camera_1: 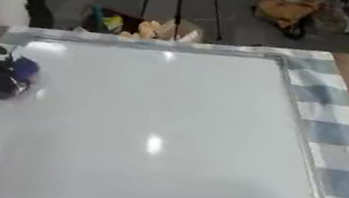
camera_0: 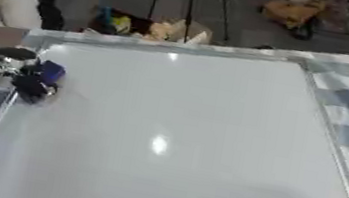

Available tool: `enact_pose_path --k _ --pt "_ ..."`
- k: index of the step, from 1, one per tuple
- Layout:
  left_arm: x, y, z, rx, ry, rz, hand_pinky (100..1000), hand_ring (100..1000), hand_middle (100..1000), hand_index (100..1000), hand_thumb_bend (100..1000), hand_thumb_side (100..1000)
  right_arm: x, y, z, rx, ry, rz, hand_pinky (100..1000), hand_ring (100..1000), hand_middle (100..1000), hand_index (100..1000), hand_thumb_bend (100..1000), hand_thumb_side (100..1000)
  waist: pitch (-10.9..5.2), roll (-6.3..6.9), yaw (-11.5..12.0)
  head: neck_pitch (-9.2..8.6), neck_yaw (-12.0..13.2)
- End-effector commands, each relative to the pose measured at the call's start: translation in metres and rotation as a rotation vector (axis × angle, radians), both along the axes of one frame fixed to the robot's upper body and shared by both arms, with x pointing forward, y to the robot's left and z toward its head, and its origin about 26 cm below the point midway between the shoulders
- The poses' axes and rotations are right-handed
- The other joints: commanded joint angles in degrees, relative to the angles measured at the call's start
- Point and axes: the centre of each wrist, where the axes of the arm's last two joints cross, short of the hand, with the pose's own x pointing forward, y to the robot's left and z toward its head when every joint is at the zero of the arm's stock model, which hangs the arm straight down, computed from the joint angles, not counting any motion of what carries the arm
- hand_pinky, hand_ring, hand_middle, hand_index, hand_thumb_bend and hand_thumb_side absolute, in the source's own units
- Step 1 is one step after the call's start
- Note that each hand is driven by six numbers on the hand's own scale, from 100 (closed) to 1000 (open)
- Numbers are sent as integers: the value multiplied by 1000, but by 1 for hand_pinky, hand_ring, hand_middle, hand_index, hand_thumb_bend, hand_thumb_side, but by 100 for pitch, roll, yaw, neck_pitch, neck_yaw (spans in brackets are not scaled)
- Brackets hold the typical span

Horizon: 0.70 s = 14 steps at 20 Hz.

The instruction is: Wipe the whiteboard clean with a brush.

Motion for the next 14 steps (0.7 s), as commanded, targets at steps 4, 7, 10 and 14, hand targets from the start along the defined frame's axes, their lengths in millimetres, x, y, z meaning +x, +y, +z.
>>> enact_pose_path --k 4,7,10,14 --pt "0 2 11 22 -11 -2 717 700 386 421 100 566 -1 0 7 -7 -19 2 829 843 595 910 100 955 -89 -22 -5 -56 20" --pt "1 1 9 32 0 -14 720 700 390 419 100 577 0 0 7 -6 -18 2 829 843 594 910 100 955 -88 -22 -2 -55 29" --pt "2 -1 8 45 17 -27 727 707 398 419 100 598 0 0 7 -6 -18 2 830 843 594 910 100 955 -83 -23 -7 -53 36" --pt "3 -4 7 60 32 -42 730 705 398 421 100 619 0 0 7 -6 -17 2 830 844 592 910 100 953 -79 -25 0 -43 40"
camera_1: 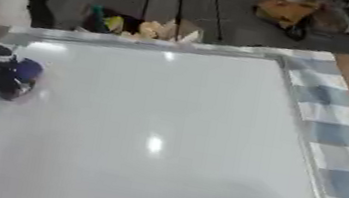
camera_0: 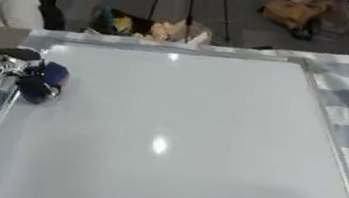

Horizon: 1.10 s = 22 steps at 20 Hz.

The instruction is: Wipe the whiteboard clean with a brush.

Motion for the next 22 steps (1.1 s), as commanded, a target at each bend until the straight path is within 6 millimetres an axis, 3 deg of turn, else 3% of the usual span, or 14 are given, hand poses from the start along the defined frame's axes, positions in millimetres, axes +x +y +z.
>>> enact_pose_path --k 1,5,11,22 --pt "1 -2 5 22 3 -15 730 704 398 421 100 622 0 0 7 -8 -19 3 830 844 592 910 100 953 -78 -28 7 -39 17" --pt "2 -5 4 40 10 -33 733 700 398 414 100 640 0 0 7 -6 -19 3 831 844 591 910 100 949 -79 -29 9 -39 19" --pt "3 -9 3 62 25 -59 737 703 403 395 100 750 0 -1 8 -1 -19 2 831 844 590 909 100 946 -85 -36 0 -42 31" --pt "6 -28 3 98 19 -124 736 682 381 321 100 769 0 -1 8 5 -14 2 832 844 588 909 100 944 -92 -32 -12 -44 52"
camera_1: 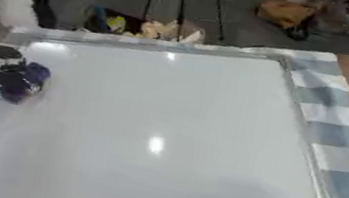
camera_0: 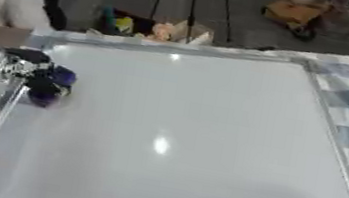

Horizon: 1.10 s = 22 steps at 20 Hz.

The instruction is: Wipe the whiteboard clean with a brush.

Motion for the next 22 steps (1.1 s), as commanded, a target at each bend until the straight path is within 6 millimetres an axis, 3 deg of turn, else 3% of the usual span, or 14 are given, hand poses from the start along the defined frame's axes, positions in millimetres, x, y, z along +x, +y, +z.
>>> enact_pose_path --k 1,22 --pt "2 -12 2 20 2 -38 736 681 379 317 100 769 -1 -1 7 -5 -19 3 832 845 588 909 100 944 -90 -30 -23 -43 27" --pt "5 -55 10 9 2 -204 727 643 348 296 100 770 0 -2 9 -3 -12 6 833 846 587 910 100 945 -91 3 -49 -19 58"
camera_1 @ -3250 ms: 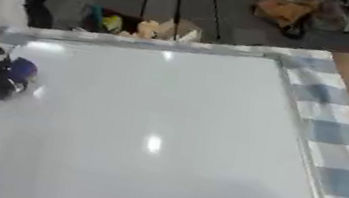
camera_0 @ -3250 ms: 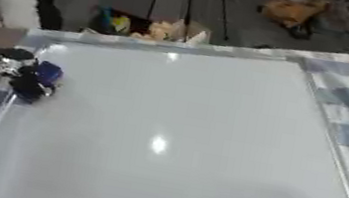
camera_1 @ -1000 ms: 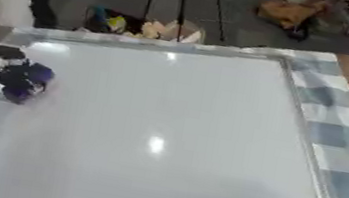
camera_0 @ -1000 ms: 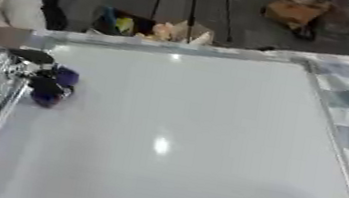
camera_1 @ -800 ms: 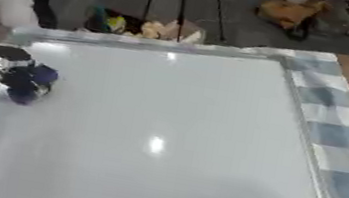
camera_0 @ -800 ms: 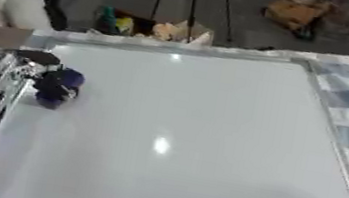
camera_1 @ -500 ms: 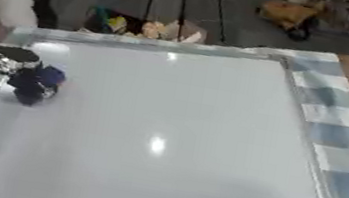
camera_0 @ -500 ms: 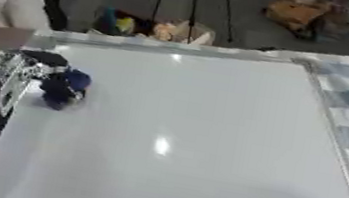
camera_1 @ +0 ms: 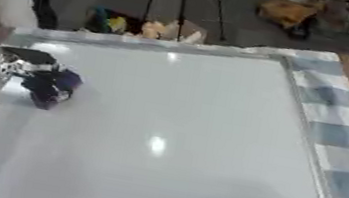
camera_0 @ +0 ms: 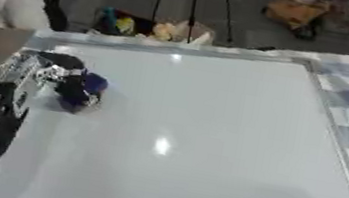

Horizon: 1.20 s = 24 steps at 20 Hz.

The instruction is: Wipe the whiteboard clean with a brush.

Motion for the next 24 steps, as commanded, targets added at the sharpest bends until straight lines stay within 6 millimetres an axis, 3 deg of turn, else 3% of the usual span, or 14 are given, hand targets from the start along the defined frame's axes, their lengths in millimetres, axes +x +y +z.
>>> enact_pose_path --k 1,9,24 --pt "1 -10 7 2 -12 -24 726 641 347 295 100 767 -1 -2 8 -6 -23 4 833 846 587 910 100 945 -90 -29 -18 -19 31" --pt "1 1 7 7 -43 47 728 636 340 293 100 717 -1 -3 8 -6 -26 7 833 845 587 909 100 946 -94 -40 7 -13 30" --pt "2 32 -1 16 -64 187 732 633 333 294 100 722 -2 -2 6 -9 -32 10 832 844 587 907 100 946 -84 -77 25 -52 18"
